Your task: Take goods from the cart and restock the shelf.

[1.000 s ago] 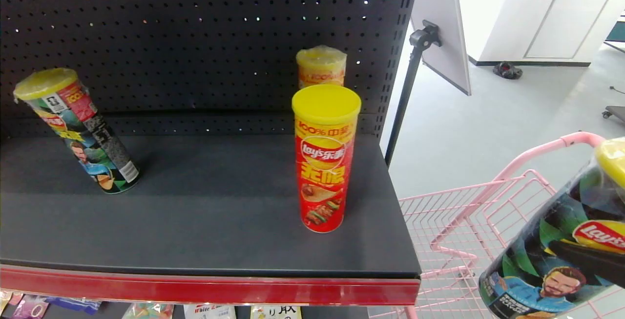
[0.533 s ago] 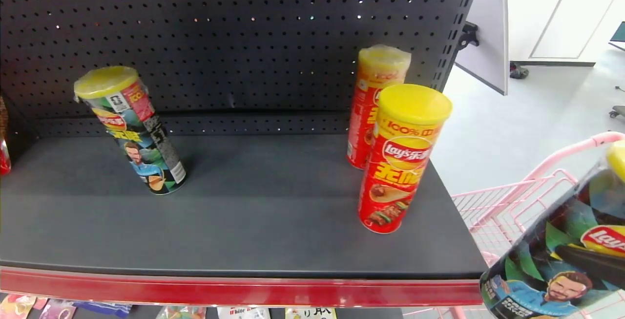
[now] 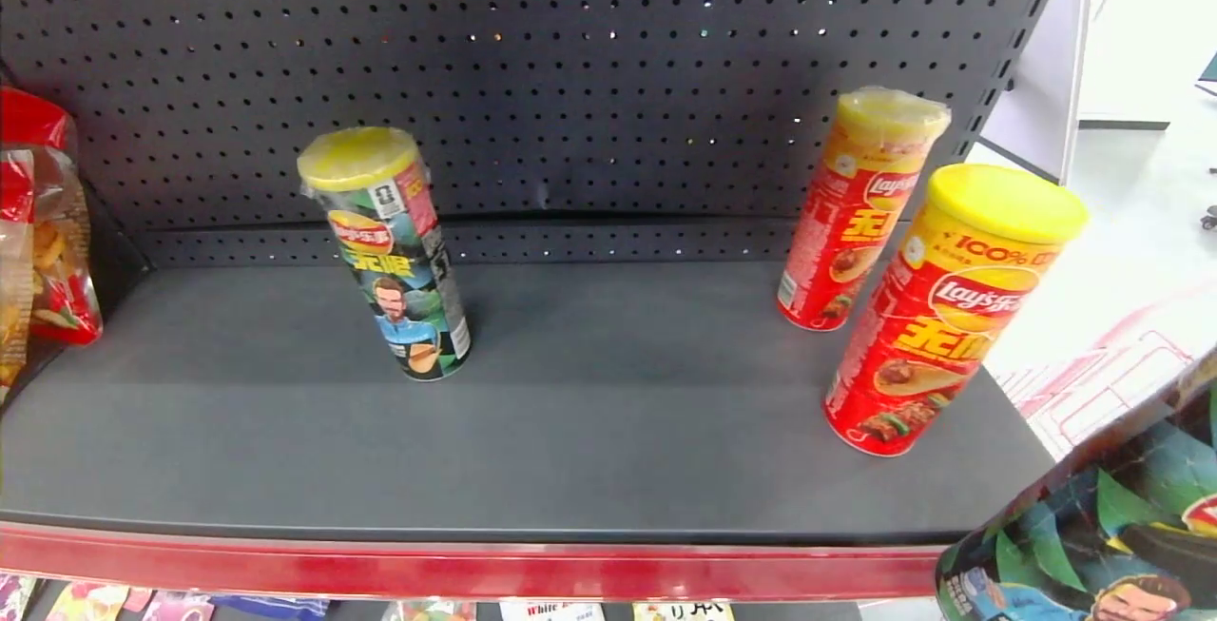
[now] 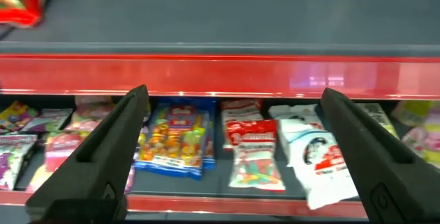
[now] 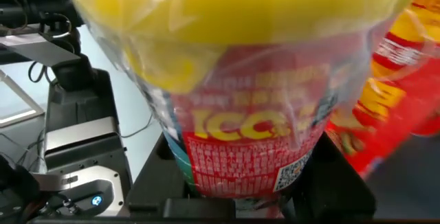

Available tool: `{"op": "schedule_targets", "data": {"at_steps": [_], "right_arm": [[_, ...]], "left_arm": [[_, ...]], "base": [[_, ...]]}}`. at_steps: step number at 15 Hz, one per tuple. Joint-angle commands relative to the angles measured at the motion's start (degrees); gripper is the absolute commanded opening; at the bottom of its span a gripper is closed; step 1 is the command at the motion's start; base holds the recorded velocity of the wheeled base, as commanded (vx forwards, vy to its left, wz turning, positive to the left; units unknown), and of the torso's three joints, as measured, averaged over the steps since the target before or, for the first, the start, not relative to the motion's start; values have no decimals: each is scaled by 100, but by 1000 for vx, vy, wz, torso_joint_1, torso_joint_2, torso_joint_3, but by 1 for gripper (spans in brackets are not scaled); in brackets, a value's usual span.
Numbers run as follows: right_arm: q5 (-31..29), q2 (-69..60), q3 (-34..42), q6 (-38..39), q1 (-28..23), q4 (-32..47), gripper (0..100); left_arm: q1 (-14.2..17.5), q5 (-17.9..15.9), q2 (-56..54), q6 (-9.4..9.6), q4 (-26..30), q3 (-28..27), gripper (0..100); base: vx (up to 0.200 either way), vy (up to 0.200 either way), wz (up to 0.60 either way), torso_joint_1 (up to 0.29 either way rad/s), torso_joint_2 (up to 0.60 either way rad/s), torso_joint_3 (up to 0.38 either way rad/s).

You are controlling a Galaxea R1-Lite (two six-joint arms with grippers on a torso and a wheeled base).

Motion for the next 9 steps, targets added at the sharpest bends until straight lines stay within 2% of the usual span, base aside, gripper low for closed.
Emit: {"op": "schedule_targets", "data": {"at_steps": [1,6,9], "right_arm": [[-5,21,16,-1,8,-1,0],[-22,-14,104,-1,-10,-1,0],[-31,13,104,8,-36,-1,0]], "left_arm": [[0,1,8,0,4,1,100],[0,1,8,0,4,1,100],[0,1,8,0,4,1,100]], "base": [[0,200,0,-2,-2,2],[0,0,0,0,0,0],[0,200,0,-9,1,2]]}}
